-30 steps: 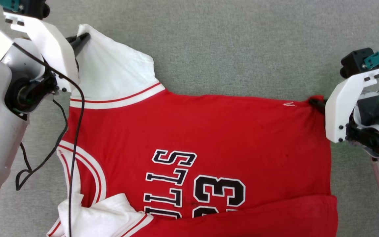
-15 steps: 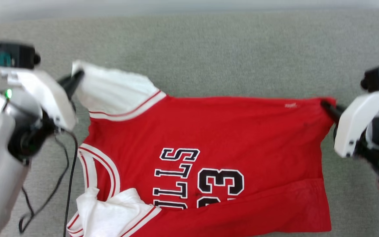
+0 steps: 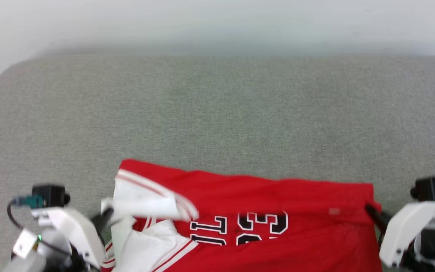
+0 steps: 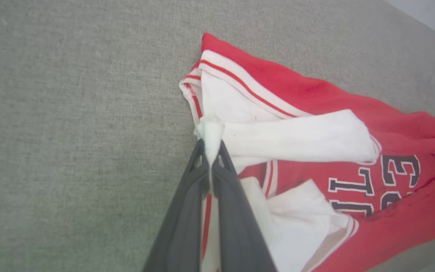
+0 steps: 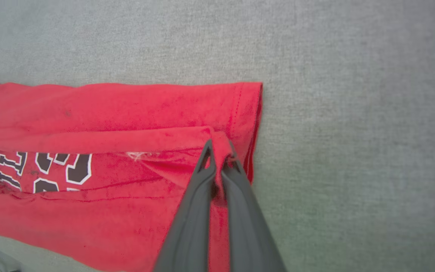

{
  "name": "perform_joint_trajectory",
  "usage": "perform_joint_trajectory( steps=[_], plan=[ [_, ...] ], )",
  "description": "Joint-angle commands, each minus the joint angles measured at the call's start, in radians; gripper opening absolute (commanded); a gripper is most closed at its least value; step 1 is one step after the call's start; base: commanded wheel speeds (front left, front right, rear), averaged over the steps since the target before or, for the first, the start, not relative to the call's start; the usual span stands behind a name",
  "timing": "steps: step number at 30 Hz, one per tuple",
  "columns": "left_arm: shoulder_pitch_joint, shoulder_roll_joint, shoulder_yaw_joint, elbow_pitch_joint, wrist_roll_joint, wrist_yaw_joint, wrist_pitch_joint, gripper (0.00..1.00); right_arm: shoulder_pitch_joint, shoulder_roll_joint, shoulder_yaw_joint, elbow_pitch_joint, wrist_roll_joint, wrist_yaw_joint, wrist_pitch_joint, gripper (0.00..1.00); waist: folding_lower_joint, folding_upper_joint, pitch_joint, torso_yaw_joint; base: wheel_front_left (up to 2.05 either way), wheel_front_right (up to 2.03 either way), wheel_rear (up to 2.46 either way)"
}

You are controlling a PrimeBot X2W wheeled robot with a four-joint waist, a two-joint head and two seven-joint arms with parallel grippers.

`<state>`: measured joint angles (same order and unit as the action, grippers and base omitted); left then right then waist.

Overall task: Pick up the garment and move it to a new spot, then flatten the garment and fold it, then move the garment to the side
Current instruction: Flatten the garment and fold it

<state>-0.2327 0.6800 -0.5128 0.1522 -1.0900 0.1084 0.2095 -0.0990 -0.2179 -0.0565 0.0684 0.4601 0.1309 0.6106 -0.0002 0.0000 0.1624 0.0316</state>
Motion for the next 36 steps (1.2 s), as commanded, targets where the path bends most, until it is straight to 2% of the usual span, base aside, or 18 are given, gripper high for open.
perform_joint_trajectory(
  steps=[1, 6, 9, 10, 11, 12, 13, 19, 23, 29, 36],
  plan=[
    [0.043, -0.003, 0.0, -0.007, -0.014, 0.012, 0.0, 0.0, 0.04, 0.019, -0.012, -0.003, 0.012, -0.001, -0.005, 0.0, 0.0002, 0.0, -0.013, 0.01, 0.0, 0.0, 0.0],
    [0.152, -0.024, 0.004, 0.0, -0.064, 0.041, -0.011, 0.0, 0.116, 0.045, -0.042, 0.012, 0.009, -0.001, -0.039, 0.0, 0.0002, 0.0, -0.025, 0.008, 0.0, 0.0, 0.0],
    [0.19, -0.046, 0.002, 0.01, -0.081, 0.038, -0.026, 0.0, 0.143, 0.064, -0.036, 0.031, 0.015, 0.0, -0.05, 0.0, 0.0002, 0.0, -0.027, 0.004, 0.0, 0.0, 0.0],
    [0.197, -0.053, -0.003, 0.014, -0.082, 0.034, -0.029, 0.0, 0.152, 0.073, -0.039, 0.039, 0.019, 0.0, -0.055, 0.43, 0.0002, 0.0, -0.026, 0.004, 0.0, 0.0, 0.0],
    [0.198, -0.063, -0.003, 0.018, -0.085, 0.032, -0.039, 0.22, 0.165, 0.078, -0.036, 0.044, 0.017, -0.001, -0.06, 0.98, 0.0002, 0.0, -0.025, 0.005, 0.0, 0.0, 0.0],
    [0.196, -0.072, -0.002, 0.023, -0.082, 0.027, -0.051, 0.76, 0.17, 0.08, -0.035, 0.043, 0.01, 0.0, -0.082, 1.0, 0.0002, 0.0, -0.024, 0.005, 0.0, 0.0, 0.0],
    [0.191, -0.083, -0.001, 0.027, -0.077, 0.025, -0.064, 1.0, 0.174, 0.089, -0.037, 0.047, 0.016, -0.001, -0.104, 1.0, 0.0002, 0.0, -0.023, 0.006, 0.0, 0.0, 0.0],
    [0.144, -0.118, 0.019, 0.025, -0.004, 0.019, -0.211, 1.0, 0.198, 0.13, -0.055, 0.016, 0.01, 0.0, -0.281, 1.0, 0.0002, 0.0, -0.041, 0.008, 0.0, 0.0, 0.0],
    [0.122, -0.131, 0.039, -0.001, 0.062, 0.032, -0.33, 1.0, 0.191, 0.13, -0.078, -0.016, -0.009, -0.001, -0.306, 1.0, 0.0002, 0.0, -0.058, -0.003, 0.0, 0.0, 0.0],
    [0.107, -0.152, 0.057, -0.066, 0.18, 0.07, -0.452, 1.0, 0.175, 0.112, -0.14, -0.051, -0.041, 0.0, -0.156, 1.0, 0.0002, 0.0, -0.071, -0.009, 0.0, 0.0, 0.0],
    [0.1, -0.192, 0.091, -0.169, 0.356, 0.121, -0.475, 1.0, 0.161, 0.097, -0.148, -0.078, -0.076, 0.0, 0.034, 1.0, 0.0002, 0.0, -0.044, 0.029, 0.0, 0.0, 0.0]
  ],
)
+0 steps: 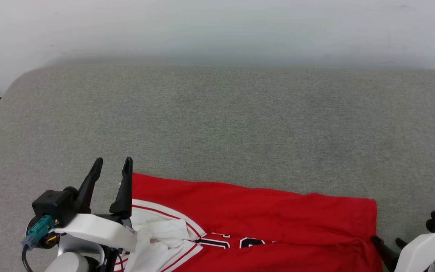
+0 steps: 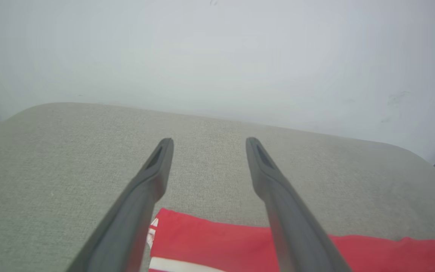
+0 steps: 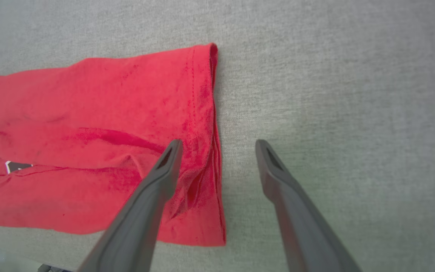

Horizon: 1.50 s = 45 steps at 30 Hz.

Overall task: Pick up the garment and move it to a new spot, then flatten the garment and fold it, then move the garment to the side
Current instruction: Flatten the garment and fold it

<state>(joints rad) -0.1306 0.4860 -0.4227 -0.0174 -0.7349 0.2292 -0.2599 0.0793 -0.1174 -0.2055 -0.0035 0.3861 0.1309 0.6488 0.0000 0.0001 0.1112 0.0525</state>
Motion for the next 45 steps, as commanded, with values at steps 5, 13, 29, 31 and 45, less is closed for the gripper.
perform_joint_trajectory(
  steps=[5, 13, 29, 31, 45],
  plan=[
    [0.016, -0.044, 0.031, -0.061, 0.097, 0.001, -0.006, 1.0, -0.023, 0.005, 0.011, 0.026, -0.004, -0.001, 0.069, 1.0, 0.0, -0.0001, 0.037, 0.049, 0.0, 0.0, 0.0],
    [0.035, -0.082, 0.033, -0.08, 0.173, -0.023, -0.006, 1.0, -0.014, 0.024, 0.076, 0.124, 0.053, 0.001, 0.203, 0.36, 0.0, -0.0001, 0.07, 0.087, 0.0, 0.0, 0.0],
    [0.069, -0.096, 0.052, -0.044, 0.241, -0.039, -0.006, 1.0, -0.073, -0.047, 0.085, 0.042, 0.096, 0.0, 0.156, 0.0, 0.0, -0.0001, -0.003, 0.016, 0.0, 0.0, 0.0],
    [0.08, -0.095, 0.05, -0.035, 0.239, -0.041, -0.006, 1.0, -0.067, -0.055, 0.059, 0.042, 0.088, -0.001, 0.154, 0.0, 0.0, -0.0001, -0.013, 0.007, 0.0, 0.0, 0.0],
    [0.097, -0.102, 0.05, -0.018, 0.254, -0.034, -0.006, 1.0, -0.071, -0.03, -0.28, 0.014, 0.09, -0.001, 0.256, 0.0, 0.0, -0.0001, -0.029, -0.026, 0.0, 0.0, 0.0]
  ],
)
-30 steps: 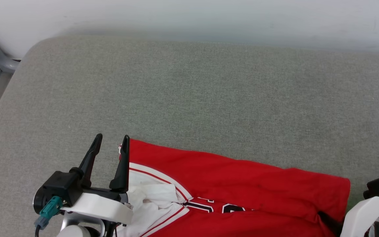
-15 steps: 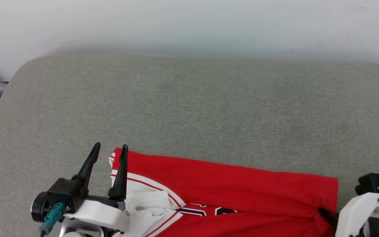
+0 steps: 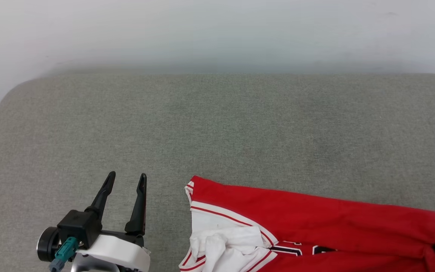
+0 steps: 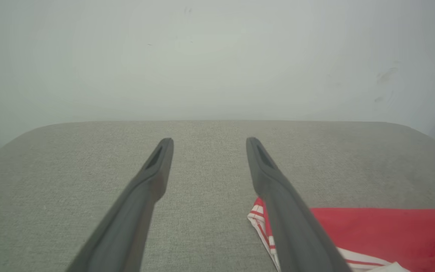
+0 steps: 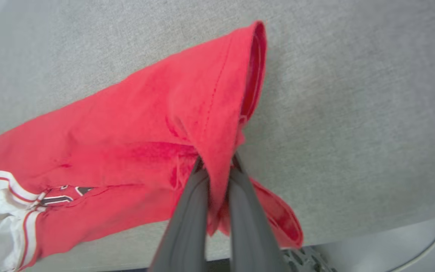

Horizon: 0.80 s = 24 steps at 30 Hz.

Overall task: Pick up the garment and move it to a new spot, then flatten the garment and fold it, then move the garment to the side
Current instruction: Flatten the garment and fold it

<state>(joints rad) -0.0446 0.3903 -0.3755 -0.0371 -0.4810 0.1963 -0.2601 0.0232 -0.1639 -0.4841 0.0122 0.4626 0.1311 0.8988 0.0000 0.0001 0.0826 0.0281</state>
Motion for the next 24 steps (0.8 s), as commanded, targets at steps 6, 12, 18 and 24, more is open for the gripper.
perform_joint_trajectory(
  steps=[6, 12, 18, 24],
  plan=[
    [0.02, -0.012, 0.003, 0.015, -0.01, -0.008, -0.006, 1.0, -0.076, 0.106, -0.066, -0.003, 0.261, -0.001, 0.216, 0.0, 0.0, -0.0001, -0.027, -0.005, 0.0, 0.0, 0.0],
    [0.019, -0.012, -0.008, 0.023, -0.007, -0.012, -0.003, 1.0, -0.078, 0.114, 0.018, 0.101, 0.63, -0.001, 0.317, 0.0, 0.0, -0.0001, -0.046, 0.01, 0.0, 0.0, 0.0],
    [0.008, -0.011, -0.015, 0.021, -0.014, -0.016, 0.012, 1.0, -0.073, 0.114, 0.223, 0.163, 0.849, -0.001, 0.238, 0.0, 0.0, -0.0001, -0.043, 0.046, 0.0, 0.0, 0.0],
    [-0.022, -0.017, -0.022, 0.016, -0.02, -0.021, 0.022, 1.0, -0.136, 0.114, 0.463, 0.21, 0.964, -0.001, 0.104, 0.0, 0.0, -0.0001, -0.007, 0.102, 0.0, 0.0, 0.0]
  ],
)
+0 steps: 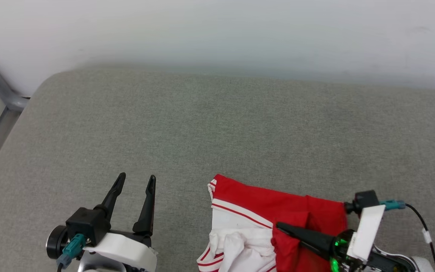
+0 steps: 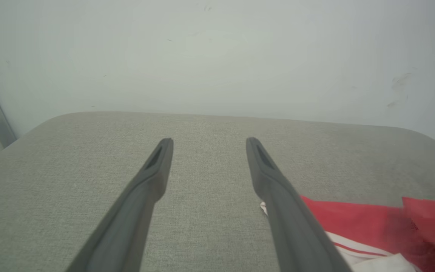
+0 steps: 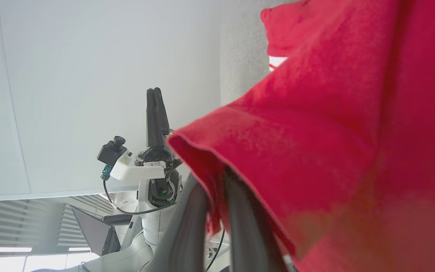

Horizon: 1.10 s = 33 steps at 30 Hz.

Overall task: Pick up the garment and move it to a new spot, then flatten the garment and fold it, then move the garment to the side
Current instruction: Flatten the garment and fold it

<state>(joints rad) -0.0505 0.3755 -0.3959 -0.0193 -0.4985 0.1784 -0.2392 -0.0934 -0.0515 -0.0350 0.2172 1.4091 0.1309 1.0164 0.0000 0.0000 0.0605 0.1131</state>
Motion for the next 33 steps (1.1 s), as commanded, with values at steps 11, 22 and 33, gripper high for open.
perform_joint_trajectory(
  steps=[11, 22, 33],
  plan=[
    [-0.063, -0.03, -0.009, 0.031, -0.003, -0.023, -0.013, 1.0, -0.138, 0.001, 0.257, 0.159, 0.056, 0.0, -0.212, 0.35, 0.0, 0.0, 0.079, 0.077, 0.0, 0.0, 0.0],
    [-0.068, -0.039, 0.007, 0.059, -0.003, -0.025, -0.021, 1.0, -0.156, -0.037, 0.311, 0.107, -0.178, 0.0, -0.451, 1.0, 0.0, 0.0, 0.06, 0.054, 0.0, 0.0, 0.0],
    [-0.042, -0.029, 0.031, 0.052, 0.0, -0.003, -0.024, 1.0, -0.037, -0.102, 0.251, -0.083, -0.532, 0.0, -0.653, 1.0, 0.0, 0.0, 0.035, -0.005, 0.0, 0.0, 0.0]
  ],
)
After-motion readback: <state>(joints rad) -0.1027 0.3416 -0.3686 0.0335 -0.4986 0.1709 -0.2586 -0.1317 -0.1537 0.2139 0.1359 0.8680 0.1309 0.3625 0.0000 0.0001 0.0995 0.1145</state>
